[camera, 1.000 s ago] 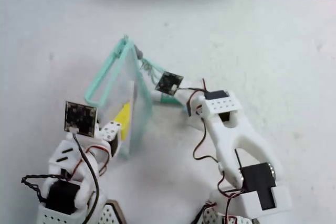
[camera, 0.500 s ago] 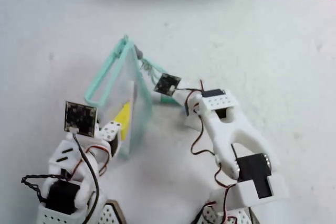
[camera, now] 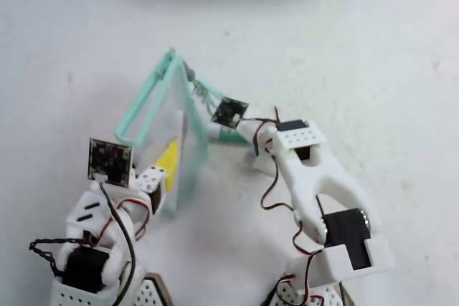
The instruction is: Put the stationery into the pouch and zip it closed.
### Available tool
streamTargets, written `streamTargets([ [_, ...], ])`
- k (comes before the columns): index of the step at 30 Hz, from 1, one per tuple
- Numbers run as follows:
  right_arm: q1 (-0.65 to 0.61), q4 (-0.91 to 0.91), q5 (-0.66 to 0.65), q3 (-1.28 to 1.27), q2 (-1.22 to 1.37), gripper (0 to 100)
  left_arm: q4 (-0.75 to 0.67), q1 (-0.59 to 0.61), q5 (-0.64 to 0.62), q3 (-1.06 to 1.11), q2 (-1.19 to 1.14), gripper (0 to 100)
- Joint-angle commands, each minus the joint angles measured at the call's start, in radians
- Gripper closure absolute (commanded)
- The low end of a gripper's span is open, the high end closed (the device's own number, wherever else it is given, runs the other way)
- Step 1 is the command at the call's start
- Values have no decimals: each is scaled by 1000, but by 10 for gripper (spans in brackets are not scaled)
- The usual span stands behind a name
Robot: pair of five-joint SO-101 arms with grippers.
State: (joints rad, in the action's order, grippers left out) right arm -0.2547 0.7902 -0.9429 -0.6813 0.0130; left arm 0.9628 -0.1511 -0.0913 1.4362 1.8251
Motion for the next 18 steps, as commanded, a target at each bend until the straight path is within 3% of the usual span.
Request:
streamTargets([
  [1,-1,12,55,32,-5,981,-25,4,8,-14,7,823],
  [7,1,21,81,26,-96,982,21,-59,8,-26,7,752],
  [16,-1,188,84,28,-441,982,54,-67,8,-46,7,750],
  [18,-1,222,133,32,-552,982,57,-67,8,-48,7,748],
])
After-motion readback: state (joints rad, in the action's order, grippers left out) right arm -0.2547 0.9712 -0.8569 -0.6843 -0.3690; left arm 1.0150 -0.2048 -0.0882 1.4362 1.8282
